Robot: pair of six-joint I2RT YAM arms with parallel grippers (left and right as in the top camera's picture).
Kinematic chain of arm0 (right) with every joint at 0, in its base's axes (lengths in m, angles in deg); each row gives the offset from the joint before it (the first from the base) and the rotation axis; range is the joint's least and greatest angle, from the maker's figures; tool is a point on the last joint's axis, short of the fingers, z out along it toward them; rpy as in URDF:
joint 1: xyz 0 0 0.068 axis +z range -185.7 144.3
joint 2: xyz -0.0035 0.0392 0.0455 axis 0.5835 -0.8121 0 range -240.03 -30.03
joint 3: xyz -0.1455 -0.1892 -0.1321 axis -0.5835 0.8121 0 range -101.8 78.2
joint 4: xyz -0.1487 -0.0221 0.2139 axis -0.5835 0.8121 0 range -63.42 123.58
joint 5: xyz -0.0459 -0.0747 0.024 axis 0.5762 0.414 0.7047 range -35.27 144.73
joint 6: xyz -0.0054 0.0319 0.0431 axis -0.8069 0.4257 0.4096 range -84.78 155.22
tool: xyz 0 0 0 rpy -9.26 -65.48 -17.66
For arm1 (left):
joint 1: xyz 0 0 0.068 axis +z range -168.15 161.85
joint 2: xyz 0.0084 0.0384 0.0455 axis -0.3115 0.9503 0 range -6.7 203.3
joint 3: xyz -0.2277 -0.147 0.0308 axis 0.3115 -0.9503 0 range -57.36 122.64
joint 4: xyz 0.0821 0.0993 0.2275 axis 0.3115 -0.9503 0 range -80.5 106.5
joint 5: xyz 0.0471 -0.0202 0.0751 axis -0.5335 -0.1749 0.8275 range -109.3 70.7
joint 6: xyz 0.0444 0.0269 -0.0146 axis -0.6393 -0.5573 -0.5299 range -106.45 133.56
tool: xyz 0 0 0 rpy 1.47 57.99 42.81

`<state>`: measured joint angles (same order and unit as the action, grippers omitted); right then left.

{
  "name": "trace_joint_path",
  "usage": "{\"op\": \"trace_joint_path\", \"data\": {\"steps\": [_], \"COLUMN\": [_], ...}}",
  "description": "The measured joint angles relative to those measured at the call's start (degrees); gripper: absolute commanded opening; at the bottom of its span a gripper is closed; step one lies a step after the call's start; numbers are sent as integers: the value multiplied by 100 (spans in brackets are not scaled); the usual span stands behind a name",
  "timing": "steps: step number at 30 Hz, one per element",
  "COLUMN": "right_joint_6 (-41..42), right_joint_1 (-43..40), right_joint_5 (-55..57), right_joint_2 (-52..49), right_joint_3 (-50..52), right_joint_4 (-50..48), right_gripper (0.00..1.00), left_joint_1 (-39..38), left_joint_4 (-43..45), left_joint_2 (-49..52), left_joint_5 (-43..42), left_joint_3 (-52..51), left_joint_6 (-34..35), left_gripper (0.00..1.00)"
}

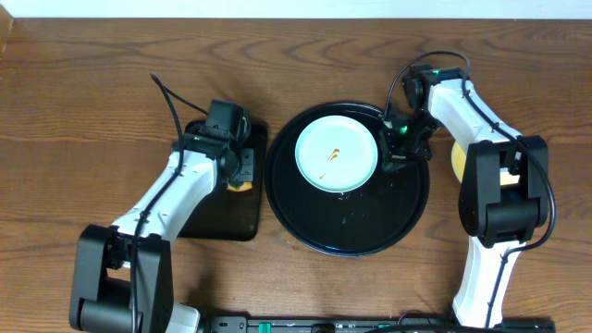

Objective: Clean dirty plates on tray and stack at the side
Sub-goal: 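Drag the pale plate to the tray center with the right gripper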

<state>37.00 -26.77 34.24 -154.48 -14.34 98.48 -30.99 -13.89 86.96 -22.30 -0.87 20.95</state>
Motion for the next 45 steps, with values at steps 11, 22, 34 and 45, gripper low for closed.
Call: {"op": "trace_joint_path", "data": {"steps": [11,22,34,45], "right_joint_6": [79,81,61,68], "right_joint_1": [0,-2,7,144], "right_joint_5": [505,304,229,26], "right_joint_2": [0,0,44,66], "right_joint_3": [0,-79,-302,168], "right_joint_4": [-179,-507,-1204,-2212], "right_gripper": [9,15,56,36], "left_joint_1": [0,9,9,9], "left_joint_4": [1318,1139,925,811], "left_joint_2": [-26,-831,-1255,-463], "left_joint_5": [22,-221,-133,-133], "left_joint_3": [-1104,-1117,-1117,-1117], "left_joint_6": [-20,-22,48,203], "left_gripper": [8,8,8,8]}}
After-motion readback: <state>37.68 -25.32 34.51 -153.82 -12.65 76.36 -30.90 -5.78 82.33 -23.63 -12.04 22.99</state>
